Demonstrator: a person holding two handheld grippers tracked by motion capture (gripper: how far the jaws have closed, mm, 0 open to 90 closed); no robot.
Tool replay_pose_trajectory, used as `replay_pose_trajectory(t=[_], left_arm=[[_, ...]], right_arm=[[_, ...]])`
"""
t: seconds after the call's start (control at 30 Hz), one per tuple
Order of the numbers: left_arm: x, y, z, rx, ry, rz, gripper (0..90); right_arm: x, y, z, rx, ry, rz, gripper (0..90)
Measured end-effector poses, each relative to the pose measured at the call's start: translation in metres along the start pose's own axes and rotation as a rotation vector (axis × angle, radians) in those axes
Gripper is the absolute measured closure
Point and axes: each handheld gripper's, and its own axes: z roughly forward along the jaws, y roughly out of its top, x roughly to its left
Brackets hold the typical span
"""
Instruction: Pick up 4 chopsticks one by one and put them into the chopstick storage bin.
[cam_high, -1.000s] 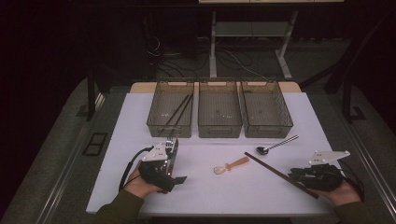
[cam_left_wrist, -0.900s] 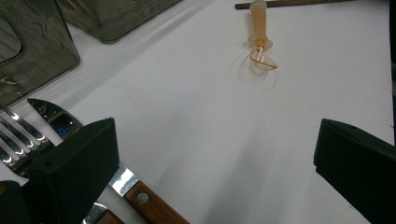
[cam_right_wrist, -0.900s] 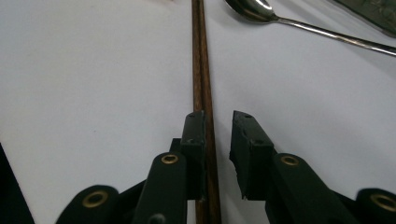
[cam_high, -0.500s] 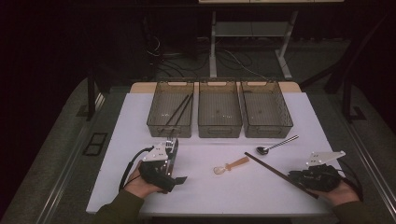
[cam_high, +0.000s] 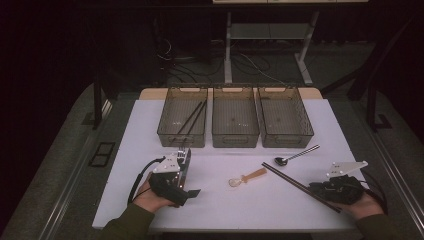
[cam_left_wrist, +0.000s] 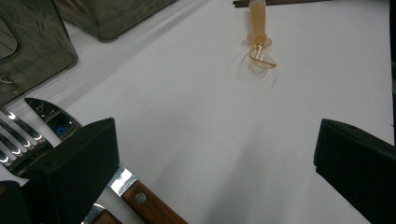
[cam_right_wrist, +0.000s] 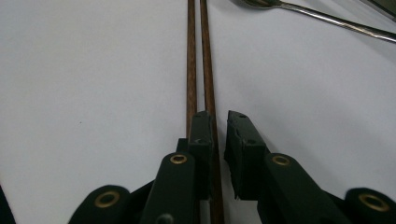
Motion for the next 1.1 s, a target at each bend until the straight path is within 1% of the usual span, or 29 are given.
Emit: replay_pose_trajectory(t=[0.1, 0.27, 0.33, 0.47, 0.77, 0.9, 1.1], left_arm=[[0.0000, -0.0001, 0.0002, 0.000, 0.000, 0.000, 0.0], [-0.0001, -0.0001, 0.0004, 0.001, 0.000, 0.000, 0.0], [-0.0004, -0.0002, 0.0006, 0.003, 0.000, -0.002, 0.0], [-0.0003, -0.0001, 0.0008, 0.002, -0.001, -0.001, 0.0], [-0.0005, -0.0001, 0.0010, 0.003, -0.002, -0.001, 0.0], [-0.0003, 0.0000, 0.0009, 0.000, -0.003, 0.000, 0.0], [-0.0004, 0.0001, 0.0008, 0.001, -0.005, 0.002, 0.0]], right_arm=[[0.0000, -0.0003, 0.0016, 0.012, -0.003, -0.013, 80.2], [0.0001, -0.0004, 0.0020, 0.016, -0.005, -0.027, 81.1], [0.0002, -0.0002, 0.0025, 0.016, -0.014, -0.049, 81.3], [0.0009, 0.0004, 0.0028, 0.023, -0.019, -0.069, 84.1], [0.0003, 0.0000, 0.0029, 0.020, -0.010, -0.081, 85.3], [-0.0015, -0.0010, 0.0029, 0.010, 0.001, -0.069, 85.6], [-0.0022, -0.0010, 0.0026, 0.007, 0.005, -0.069, 85.6]])
